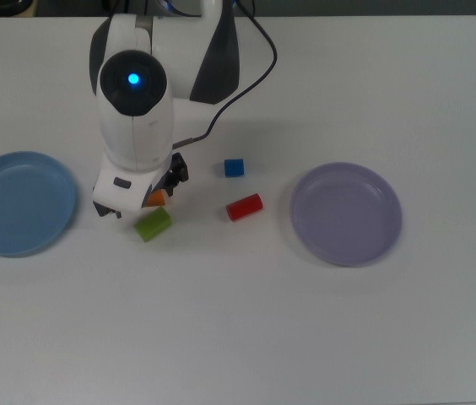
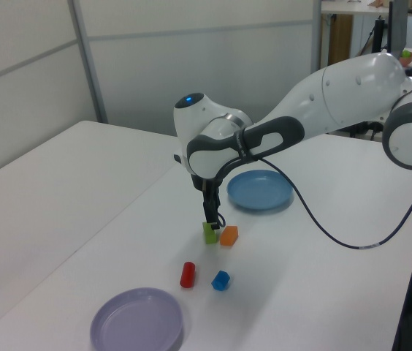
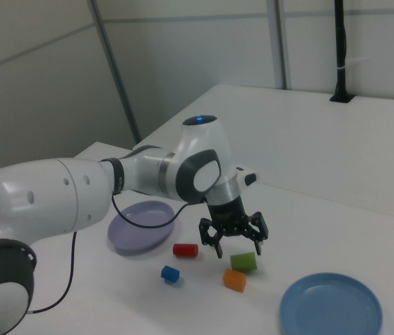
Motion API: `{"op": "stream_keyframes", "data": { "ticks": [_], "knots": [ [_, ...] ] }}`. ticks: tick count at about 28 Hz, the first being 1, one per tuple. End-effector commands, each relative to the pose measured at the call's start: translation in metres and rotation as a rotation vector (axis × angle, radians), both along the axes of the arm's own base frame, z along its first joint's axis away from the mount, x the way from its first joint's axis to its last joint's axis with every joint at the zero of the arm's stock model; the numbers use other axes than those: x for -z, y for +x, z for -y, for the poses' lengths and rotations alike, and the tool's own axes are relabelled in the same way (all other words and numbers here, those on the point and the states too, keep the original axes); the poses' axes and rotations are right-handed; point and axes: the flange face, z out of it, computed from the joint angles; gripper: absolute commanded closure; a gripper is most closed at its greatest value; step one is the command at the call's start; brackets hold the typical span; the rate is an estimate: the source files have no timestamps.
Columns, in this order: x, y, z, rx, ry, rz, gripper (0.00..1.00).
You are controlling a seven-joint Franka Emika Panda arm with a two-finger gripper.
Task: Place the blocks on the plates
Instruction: 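Lower the gripper onto the green block and close on it, then carry the green block over the light blue plate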
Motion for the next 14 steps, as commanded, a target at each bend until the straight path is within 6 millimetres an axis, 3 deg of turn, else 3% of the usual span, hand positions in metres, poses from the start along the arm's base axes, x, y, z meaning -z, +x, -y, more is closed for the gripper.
{"op": "stream_keyframes", "data": {
  "ticks": [1,12,13,14],
  "knots": [
    [0.017,0.004,0.004,-0.04,-0.017,0.014,0.0],
    [0.048,0.007,-0.005,-0.03,-0.024,0.002,0.0],
    [0.048,0.008,-0.005,-0.03,-0.024,0.005,0.01],
    [0.049,0.009,-0.005,-0.031,-0.024,0.011,0.1]
  ]
}}
